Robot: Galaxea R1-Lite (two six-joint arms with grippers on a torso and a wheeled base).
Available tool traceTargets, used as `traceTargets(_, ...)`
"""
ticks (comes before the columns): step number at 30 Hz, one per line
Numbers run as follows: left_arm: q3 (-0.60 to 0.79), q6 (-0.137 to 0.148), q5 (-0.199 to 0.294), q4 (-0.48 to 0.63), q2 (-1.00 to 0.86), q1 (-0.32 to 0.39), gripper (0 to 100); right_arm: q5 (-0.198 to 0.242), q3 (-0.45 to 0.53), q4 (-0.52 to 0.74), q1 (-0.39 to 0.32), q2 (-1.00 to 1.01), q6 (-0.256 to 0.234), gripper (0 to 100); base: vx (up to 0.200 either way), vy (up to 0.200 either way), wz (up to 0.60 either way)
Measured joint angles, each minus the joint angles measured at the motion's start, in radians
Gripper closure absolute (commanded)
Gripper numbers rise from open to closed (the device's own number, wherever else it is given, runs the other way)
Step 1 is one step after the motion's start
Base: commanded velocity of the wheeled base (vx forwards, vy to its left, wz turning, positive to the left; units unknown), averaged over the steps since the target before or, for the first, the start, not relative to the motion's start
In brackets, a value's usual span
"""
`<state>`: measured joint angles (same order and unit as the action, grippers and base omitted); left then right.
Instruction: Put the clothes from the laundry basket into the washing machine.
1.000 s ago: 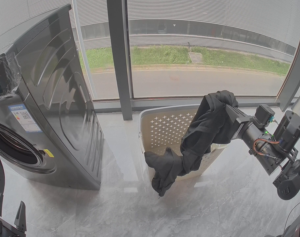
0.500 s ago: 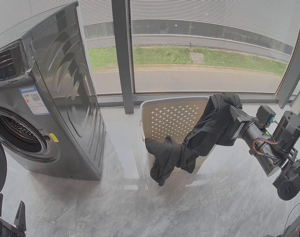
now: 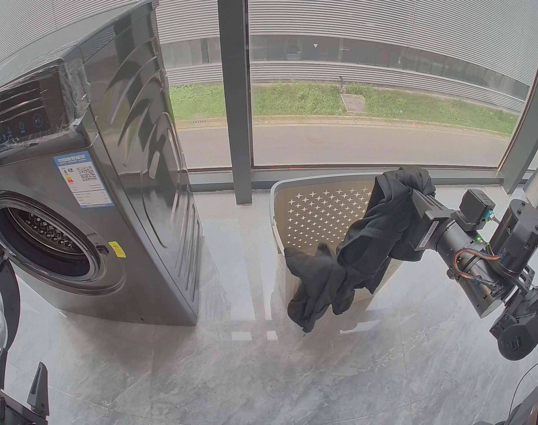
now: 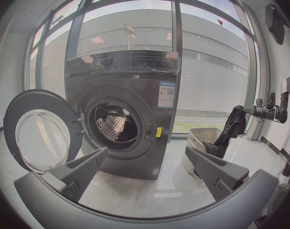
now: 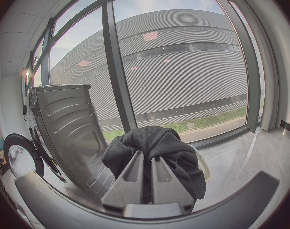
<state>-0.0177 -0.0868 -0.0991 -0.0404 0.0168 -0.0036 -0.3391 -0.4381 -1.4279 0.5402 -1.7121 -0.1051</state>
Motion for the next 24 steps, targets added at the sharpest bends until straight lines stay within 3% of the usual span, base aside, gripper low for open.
traceTargets(17, 0.0, 0.0, 0.0, -0.001, 0.0, 0.001, 0, 0.001, 0.009, -0.003, 0.04, 0.001, -0.001, 100, 0.0, 0.2, 0.0)
traceTargets(24, 0.0, 0.003, 0.0, 0.0, 0.0, 0.0, 0, 0.002, 0.013, -0.011, 0.058, 0.004, -0.001, 100, -0.029, 0.0, 0.0)
